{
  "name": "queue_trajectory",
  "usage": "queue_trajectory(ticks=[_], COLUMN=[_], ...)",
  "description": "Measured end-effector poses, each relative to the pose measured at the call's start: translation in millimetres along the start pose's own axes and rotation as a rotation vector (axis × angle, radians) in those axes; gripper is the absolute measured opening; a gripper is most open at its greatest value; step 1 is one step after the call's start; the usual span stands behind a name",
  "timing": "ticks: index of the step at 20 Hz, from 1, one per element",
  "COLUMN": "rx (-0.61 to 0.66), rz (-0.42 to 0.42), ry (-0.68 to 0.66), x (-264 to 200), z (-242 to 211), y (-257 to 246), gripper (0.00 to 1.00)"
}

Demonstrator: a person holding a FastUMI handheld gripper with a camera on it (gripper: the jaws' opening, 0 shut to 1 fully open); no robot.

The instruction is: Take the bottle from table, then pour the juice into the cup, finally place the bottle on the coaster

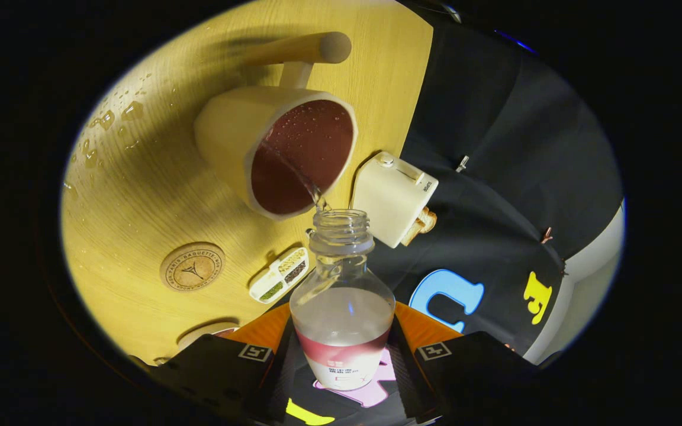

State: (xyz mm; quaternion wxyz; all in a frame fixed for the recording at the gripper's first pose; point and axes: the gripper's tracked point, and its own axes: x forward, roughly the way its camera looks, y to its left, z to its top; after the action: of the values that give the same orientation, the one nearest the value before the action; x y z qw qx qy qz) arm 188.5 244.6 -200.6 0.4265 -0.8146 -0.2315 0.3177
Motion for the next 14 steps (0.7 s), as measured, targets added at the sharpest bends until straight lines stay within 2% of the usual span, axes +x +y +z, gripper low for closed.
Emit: queue_trajectory(ticks=[14], rx=[-0.099], rz=[0.011], ry=[-0.033], x=[2.8], z=[7.1], y=[-15.2], gripper=[0.74])
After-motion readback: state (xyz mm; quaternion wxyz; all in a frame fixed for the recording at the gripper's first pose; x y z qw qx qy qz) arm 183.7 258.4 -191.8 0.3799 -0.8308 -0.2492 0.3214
